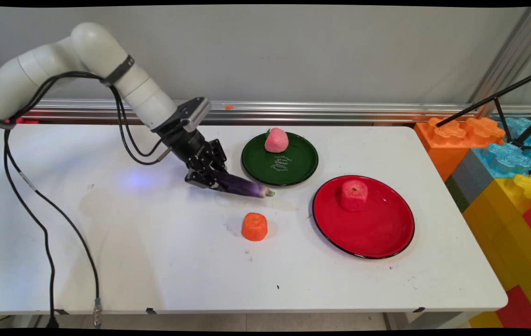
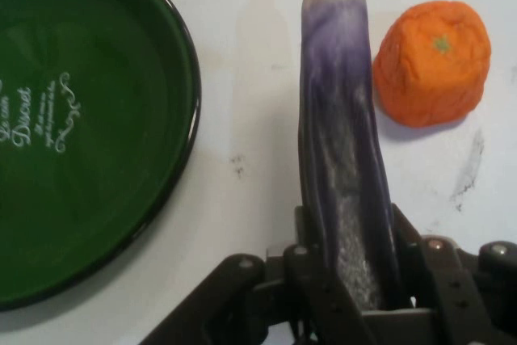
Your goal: Place the picked object on the table
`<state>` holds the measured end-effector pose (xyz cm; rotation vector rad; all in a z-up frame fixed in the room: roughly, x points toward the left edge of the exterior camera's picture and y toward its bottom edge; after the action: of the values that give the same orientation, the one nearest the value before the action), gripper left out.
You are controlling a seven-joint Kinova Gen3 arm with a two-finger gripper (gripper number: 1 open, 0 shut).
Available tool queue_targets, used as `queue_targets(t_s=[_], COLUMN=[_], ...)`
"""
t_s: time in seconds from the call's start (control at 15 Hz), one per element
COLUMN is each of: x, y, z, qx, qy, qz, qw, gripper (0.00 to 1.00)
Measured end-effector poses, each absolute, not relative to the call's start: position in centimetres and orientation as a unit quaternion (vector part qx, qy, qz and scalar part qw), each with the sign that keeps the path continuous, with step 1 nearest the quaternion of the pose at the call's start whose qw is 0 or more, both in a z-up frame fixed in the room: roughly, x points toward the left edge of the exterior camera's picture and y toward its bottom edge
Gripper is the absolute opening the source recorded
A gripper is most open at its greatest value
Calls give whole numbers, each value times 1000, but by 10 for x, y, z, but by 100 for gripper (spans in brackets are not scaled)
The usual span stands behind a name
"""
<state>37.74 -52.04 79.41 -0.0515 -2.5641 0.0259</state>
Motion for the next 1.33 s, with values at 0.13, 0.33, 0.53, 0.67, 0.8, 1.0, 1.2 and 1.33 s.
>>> queue_targets(t_s=[0.13, 0.33, 0.53, 0.67, 0.8, 1.0, 1.2, 1.33], x=[376, 373, 372, 372, 372, 372, 370, 369], y=[-519, -517, -516, -515, -515, -514, -513, -513], z=[789, 783, 780, 777, 775, 771, 764, 761], qx=[-19, -19, -19, -21, -23, -24, -24, -23], qy=[-960, -962, -963, -964, -965, -966, -967, -968], qz=[7, 3, 1, 0, 0, -1, -2, -2], qw=[279, 274, 269, 266, 263, 258, 253, 250], gripper=[0, 0, 0, 0, 0, 0, 0, 0])
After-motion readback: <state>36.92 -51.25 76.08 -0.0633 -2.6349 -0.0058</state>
